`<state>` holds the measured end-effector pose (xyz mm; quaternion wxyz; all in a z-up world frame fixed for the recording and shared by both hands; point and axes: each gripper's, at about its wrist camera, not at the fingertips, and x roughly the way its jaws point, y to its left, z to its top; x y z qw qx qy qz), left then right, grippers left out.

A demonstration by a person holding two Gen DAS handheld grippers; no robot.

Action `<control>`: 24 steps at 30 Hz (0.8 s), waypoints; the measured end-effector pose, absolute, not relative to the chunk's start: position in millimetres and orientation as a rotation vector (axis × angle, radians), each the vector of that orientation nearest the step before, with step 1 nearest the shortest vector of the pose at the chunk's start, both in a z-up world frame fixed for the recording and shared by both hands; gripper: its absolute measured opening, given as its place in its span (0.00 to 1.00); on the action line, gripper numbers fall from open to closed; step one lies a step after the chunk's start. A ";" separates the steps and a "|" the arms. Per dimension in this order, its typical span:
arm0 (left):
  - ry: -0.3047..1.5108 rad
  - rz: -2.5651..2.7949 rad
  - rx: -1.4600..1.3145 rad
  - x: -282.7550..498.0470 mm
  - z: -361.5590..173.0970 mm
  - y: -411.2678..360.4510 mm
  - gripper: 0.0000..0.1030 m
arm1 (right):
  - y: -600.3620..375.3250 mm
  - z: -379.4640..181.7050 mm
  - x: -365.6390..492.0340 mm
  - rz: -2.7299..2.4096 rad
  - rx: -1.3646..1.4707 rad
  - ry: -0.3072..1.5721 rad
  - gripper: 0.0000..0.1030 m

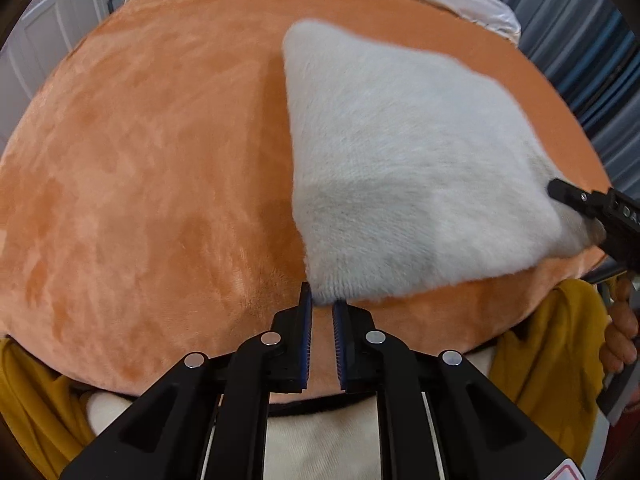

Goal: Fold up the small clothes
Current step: 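Grasp the other sleeve cuff with the right tool and fold it inward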

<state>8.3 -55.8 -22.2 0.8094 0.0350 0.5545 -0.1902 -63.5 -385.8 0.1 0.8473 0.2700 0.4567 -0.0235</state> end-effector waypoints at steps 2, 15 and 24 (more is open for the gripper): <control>1.145 -0.428 0.055 -0.7 -1.7 -54.0 0.10 | -389.4 25.2 -70.3 -0.096 0.509 0.903 0.49; 1.100 -0.390 -0.001 37.6 17.7 -85.1 0.41 | -367.0 -4.6 14.2 0.039 0.510 1.028 0.08; 1.125 -0.309 0.068 43.3 -1.4 -87.2 0.44 | -363.6 62.6 3.0 0.164 0.439 0.744 0.07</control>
